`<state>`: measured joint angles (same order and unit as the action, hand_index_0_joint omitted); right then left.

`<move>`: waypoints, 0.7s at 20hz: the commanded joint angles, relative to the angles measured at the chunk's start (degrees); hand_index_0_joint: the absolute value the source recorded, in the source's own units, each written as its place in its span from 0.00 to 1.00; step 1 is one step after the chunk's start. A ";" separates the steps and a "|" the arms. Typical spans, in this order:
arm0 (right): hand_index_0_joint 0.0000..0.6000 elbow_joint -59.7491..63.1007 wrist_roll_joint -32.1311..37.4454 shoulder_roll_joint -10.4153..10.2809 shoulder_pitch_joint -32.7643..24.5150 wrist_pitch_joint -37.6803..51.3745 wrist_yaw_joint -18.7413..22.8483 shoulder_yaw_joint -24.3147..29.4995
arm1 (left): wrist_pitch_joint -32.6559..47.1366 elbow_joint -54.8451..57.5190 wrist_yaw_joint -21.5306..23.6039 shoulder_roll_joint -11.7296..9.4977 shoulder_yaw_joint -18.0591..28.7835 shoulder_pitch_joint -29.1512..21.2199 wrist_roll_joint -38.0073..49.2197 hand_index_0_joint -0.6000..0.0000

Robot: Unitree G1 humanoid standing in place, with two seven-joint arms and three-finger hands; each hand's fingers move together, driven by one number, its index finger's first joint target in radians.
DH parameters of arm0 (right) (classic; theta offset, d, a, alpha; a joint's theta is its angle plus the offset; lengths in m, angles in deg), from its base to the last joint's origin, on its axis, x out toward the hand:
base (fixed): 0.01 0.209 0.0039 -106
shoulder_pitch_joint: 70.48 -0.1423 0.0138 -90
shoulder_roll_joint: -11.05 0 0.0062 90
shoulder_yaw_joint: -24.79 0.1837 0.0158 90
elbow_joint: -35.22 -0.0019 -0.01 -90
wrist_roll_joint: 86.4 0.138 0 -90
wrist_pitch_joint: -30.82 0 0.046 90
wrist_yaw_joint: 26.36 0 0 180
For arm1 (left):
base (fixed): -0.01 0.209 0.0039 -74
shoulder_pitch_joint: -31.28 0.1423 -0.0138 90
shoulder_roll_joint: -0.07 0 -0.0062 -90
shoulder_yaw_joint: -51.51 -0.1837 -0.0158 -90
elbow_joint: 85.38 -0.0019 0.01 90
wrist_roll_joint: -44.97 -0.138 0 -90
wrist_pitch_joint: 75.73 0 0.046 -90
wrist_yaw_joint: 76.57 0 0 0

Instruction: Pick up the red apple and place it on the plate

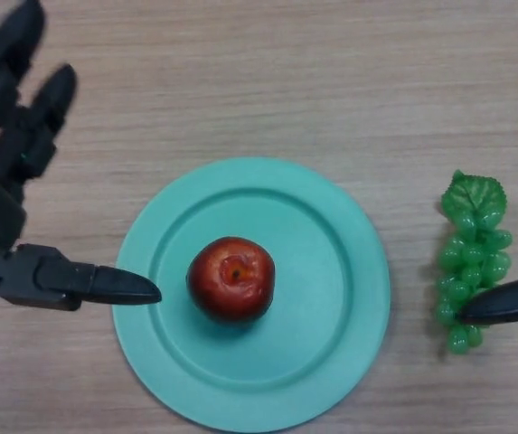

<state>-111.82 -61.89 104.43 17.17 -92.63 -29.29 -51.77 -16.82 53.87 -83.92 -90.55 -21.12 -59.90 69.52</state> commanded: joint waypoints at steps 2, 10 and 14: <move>0.00 -2.96 -1.08 -0.99 -0.76 5.07 -2.82 3.00 | 5.03 5.35 0.15 -1.98 3.66 -1.22 -2.61 1.00; 0.00 0.06 -6.10 -2.16 -0.16 6.95 -6.58 0.81 | 0.97 5.89 1.85 -4.12 6.16 -3.05 1.38 1.00; 0.00 1.08 -6.83 -2.60 0.41 7.72 -8.31 0.69 | 7.13 2.89 1.51 -2.14 3.95 -1.54 -3.26 1.00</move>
<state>-108.28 -67.08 101.18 18.48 -92.66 -37.04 -52.52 -19.58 54.07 -82.75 -90.67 -19.42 -60.42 67.55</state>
